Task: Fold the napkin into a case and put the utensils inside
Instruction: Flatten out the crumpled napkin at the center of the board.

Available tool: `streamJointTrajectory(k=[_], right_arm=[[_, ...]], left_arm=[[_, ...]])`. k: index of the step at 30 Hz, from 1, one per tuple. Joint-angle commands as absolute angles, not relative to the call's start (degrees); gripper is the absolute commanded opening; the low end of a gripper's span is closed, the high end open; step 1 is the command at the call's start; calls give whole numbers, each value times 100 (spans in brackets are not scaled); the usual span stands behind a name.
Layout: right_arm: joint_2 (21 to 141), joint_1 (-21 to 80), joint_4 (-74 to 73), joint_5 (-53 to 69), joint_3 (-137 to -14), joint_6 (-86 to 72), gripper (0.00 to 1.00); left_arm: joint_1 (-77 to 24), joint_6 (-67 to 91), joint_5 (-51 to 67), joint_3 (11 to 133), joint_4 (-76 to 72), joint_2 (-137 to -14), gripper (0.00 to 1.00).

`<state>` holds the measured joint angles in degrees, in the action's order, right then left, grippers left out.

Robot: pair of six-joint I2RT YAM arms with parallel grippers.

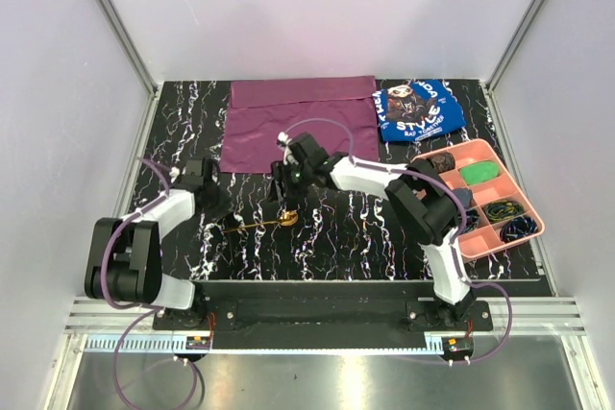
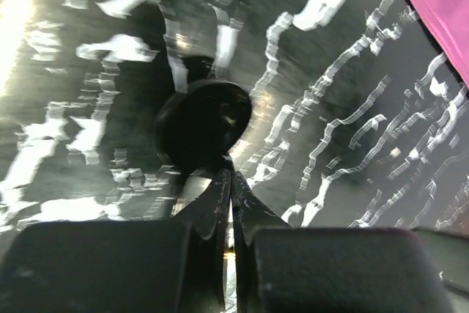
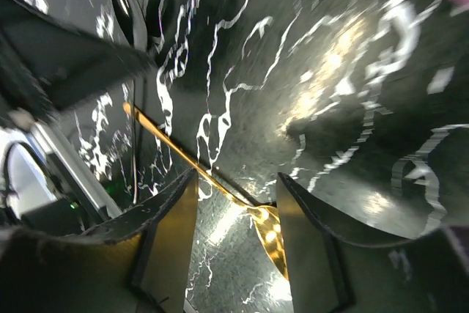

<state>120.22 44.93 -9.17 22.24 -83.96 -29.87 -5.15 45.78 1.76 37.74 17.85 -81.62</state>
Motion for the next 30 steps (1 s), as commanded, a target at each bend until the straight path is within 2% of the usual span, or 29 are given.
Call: streamJointTrajectory(k=[1, 11, 21, 24, 26, 28, 30], right_arm=[[12181, 4676, -712, 2434, -8613, -2997, 52], [12182, 5115, -607, 2435, -8131, -3163, 47], [11778, 5484, 121, 2610, -7374, -3779, 40], [11585, 5502, 158, 2602, -7295, -3823, 40], [11444, 5354, 27, 2392, -7374, -3727, 42], [11216, 5178, -298, 1918, -7479, -3770, 51], [10997, 4758, -884, 1174, -7611, -3762, 59]], left_arm=[[-290, 4799, -220, 3516, 2153, -7849, 2], [0, 5203, -404, 2927, 2654, -6865, 2], [114, 4931, -360, 3295, 3015, -6065, 4], [106, 4580, -290, 3795, 2813, -6178, 20], [114, 4377, -80, 4268, 2533, -6563, 39], [114, 4281, -88, 4586, 2383, -6924, 50], [123, 4228, -88, 5183, 2338, -7600, 54]])
